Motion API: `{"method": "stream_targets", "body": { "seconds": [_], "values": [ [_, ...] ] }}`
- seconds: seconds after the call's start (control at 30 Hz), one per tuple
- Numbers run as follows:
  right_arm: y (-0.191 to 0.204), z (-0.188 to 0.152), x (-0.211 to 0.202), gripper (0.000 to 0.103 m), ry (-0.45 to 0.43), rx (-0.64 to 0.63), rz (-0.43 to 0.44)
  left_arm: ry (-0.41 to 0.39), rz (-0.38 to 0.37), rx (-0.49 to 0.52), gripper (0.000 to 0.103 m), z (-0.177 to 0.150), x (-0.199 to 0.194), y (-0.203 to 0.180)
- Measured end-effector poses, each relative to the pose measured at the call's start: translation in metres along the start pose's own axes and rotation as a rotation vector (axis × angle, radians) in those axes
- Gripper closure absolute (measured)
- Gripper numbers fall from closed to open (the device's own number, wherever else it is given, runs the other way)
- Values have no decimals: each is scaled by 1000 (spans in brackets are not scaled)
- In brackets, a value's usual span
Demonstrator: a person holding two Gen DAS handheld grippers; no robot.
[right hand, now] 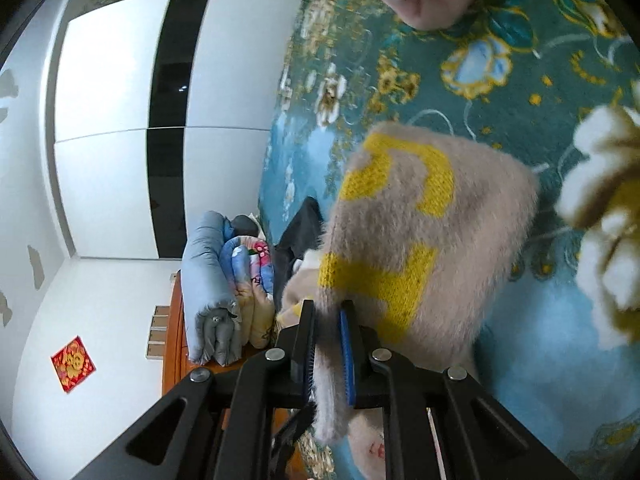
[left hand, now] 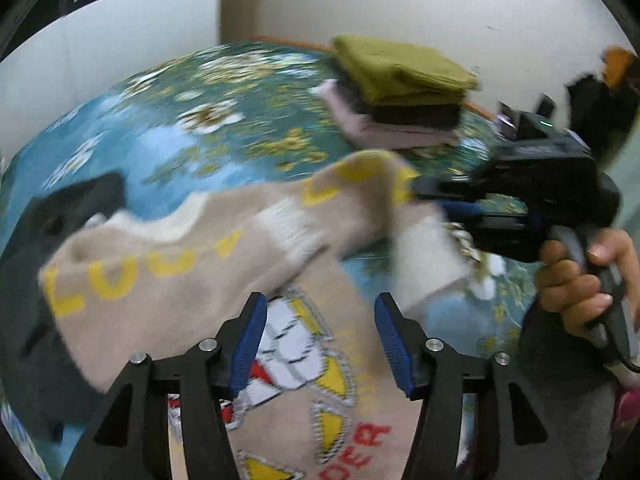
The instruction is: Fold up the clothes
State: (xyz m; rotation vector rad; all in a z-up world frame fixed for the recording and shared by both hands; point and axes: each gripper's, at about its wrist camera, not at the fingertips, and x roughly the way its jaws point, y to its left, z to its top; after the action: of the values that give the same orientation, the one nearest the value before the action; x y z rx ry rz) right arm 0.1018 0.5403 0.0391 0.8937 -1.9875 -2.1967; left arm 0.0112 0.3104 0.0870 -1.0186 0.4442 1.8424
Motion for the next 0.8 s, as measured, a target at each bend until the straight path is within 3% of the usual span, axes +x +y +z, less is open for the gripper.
{"method": "stream_targets", "body": {
  "seconds": [0.2, 0.37, 0.4, 0.43, 0.47, 0.63, 0.67, 0.7, 0.73, 0.8],
  "values": [
    [0, -2, 11, 89, 12, -8, -27, 19, 8, 171, 45, -2, 19, -47],
    [-1, 0, 15, 87, 12, -6, -29, 30, 53, 189, 47, -4, 29, -59],
    [0, 0, 15, 87, 13, -8, -28, 33, 72, 183, 54, -4, 32, -57],
    [0, 0, 16, 87, 15, -11, -31, 38, 79, 166, 78, -3, 34, -54],
    [0, 0, 17, 87, 18, -16, -36, 46, 71, 137, 96, -2, 36, -49],
    [0, 0, 17, 85, 5, -17, -55, 11, 30, 24, 96, -1, 26, -24],
    [-1, 1, 16, 70, -3, -14, -61, 11, 31, 9, 96, -1, 24, -19],
    [-2, 2, 15, 47, -15, -7, -64, 12, 29, -14, 96, -1, 21, -11],
    [-5, 3, 10, 41, -43, 13, -59, 12, 23, -45, 96, 0, 17, 0],
    [-11, 6, 1, 39, -94, 49, -32, 12, 11, -107, 96, 1, 9, 21]
  ]
}}
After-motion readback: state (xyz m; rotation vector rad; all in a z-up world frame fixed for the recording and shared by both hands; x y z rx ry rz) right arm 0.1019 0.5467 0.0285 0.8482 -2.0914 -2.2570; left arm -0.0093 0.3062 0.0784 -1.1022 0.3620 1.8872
